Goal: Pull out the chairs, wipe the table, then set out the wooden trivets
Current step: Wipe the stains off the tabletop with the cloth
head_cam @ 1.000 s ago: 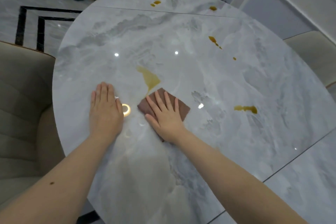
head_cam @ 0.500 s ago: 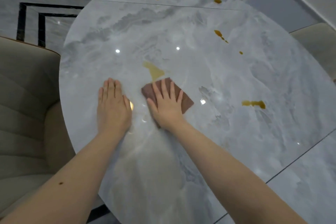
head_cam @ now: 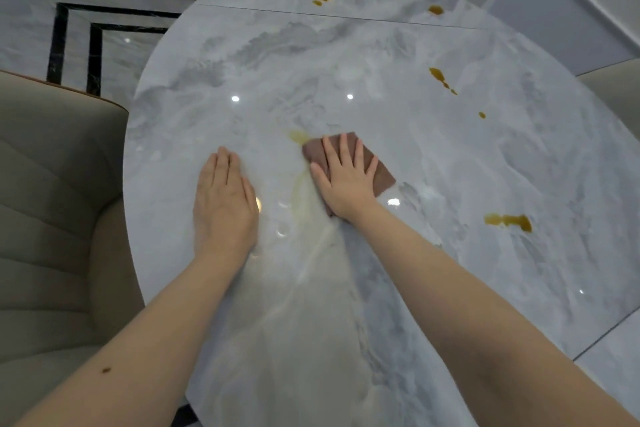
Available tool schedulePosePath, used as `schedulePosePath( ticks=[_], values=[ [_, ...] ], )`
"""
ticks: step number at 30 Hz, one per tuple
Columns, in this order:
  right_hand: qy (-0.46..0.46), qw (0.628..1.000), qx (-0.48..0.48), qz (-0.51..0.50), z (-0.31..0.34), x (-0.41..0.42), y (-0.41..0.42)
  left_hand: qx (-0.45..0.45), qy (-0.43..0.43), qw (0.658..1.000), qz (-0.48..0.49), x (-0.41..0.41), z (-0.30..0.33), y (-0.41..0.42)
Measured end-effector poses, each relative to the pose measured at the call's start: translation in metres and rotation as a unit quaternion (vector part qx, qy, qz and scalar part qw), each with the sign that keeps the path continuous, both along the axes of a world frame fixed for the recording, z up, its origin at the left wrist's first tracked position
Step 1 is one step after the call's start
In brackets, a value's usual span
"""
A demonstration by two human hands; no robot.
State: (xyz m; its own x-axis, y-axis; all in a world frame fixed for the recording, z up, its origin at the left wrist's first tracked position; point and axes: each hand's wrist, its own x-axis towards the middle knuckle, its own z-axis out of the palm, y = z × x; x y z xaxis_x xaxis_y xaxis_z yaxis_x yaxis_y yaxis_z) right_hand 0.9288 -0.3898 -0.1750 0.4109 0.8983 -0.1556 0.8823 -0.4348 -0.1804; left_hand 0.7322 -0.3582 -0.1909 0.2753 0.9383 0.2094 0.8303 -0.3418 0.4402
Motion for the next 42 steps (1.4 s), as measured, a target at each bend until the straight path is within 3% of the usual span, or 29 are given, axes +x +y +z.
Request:
schedulePosePath(
  ticks=[4,8,18,20,26,28,32,35,38,40,42],
  values=[
    [0.010,0.999,0.003,-0.030,0.003,-0.007,0.055,0.009,0.008,1.000,-0.001,0.000,-0.002,-0.002],
    [0.013,0.999,0.006,0.046,0.006,-0.016,0.072,0.010,0.013,1.000,-0.005,0.000,-0.003,-0.003],
    [-0.028,0.948,0.001,0.316,0.008,-0.011,-0.089,0.001,0.004,1.000,-0.016,-0.001,0.001,-0.004],
    [-0.024,0.957,-0.003,0.289,0.007,0.007,-0.081,0.000,0.001,1.000,-0.013,-0.001,0.002,-0.004],
    [0.004,0.998,0.021,0.064,0.002,-0.003,-0.006,0.007,0.001,1.000,-0.024,-0.002,0.001,-0.003],
    [-0.001,0.997,0.022,0.075,0.003,-0.023,-0.010,0.004,-0.009,1.000,-0.028,-0.002,0.000,-0.001],
    [-0.010,0.976,0.051,0.210,0.004,-0.050,-0.070,-0.021,-0.071,0.997,-0.034,-0.006,0.005,0.000],
    [0.120,0.962,0.065,0.237,0.012,-0.050,-0.115,-0.055,-0.109,0.991,-0.049,-0.011,0.008,-0.001],
    [0.355,0.926,0.109,0.070,0.042,-0.052,-0.127,-0.087,-0.130,0.986,-0.063,-0.015,0.011,-0.001],
    [0.468,0.870,0.142,-0.059,0.056,-0.047,-0.121,-0.103,-0.137,0.983,-0.069,-0.017,0.014,-0.003],
    [0.575,0.789,0.168,-0.134,0.061,-0.036,-0.116,-0.105,-0.134,0.982,-0.078,-0.020,0.013,-0.006]
  ],
)
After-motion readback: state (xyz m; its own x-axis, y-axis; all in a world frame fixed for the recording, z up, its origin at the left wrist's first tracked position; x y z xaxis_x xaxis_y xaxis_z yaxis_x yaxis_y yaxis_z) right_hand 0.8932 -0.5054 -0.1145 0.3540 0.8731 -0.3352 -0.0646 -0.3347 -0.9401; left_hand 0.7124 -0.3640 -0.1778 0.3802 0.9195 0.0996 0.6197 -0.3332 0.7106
